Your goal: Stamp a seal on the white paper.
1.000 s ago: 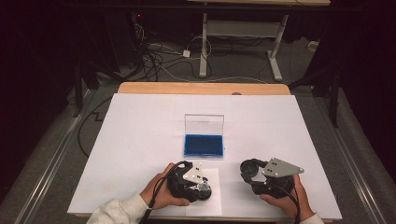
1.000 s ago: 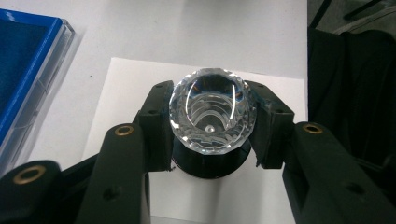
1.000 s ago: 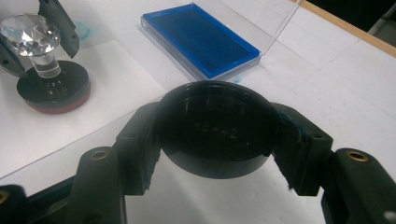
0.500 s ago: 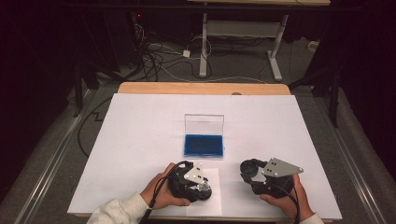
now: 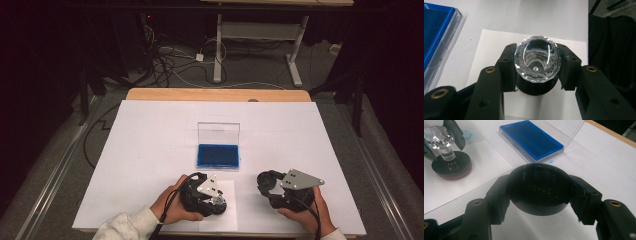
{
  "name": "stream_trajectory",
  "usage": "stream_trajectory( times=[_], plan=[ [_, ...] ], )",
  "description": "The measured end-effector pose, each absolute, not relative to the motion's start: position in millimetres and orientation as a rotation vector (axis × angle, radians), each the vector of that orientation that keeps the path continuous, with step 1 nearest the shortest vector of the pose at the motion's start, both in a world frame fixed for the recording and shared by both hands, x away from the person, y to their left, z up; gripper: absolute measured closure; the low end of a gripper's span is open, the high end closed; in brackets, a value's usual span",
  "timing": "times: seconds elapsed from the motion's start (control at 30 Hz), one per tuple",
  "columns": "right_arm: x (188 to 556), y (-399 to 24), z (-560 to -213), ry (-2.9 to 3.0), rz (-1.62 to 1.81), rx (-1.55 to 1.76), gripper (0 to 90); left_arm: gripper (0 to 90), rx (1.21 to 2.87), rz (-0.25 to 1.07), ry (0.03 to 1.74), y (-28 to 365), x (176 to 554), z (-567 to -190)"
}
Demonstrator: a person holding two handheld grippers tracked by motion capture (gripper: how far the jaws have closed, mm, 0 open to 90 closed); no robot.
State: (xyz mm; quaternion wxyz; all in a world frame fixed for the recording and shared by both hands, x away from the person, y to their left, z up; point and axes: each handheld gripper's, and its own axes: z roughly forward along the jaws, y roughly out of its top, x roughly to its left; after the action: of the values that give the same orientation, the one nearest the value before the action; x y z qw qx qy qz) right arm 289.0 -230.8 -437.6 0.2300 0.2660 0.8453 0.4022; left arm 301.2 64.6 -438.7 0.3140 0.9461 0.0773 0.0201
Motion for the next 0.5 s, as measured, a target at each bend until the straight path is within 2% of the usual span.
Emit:
stream_trajectory(
  times=[0.5],
  plan=[
    [288.8,-229.9,-438.2,2.327,1.094,0.732,38.3,54.5,2.492,0.049,0.208,64.7,301.3,-439.2]
  ],
)
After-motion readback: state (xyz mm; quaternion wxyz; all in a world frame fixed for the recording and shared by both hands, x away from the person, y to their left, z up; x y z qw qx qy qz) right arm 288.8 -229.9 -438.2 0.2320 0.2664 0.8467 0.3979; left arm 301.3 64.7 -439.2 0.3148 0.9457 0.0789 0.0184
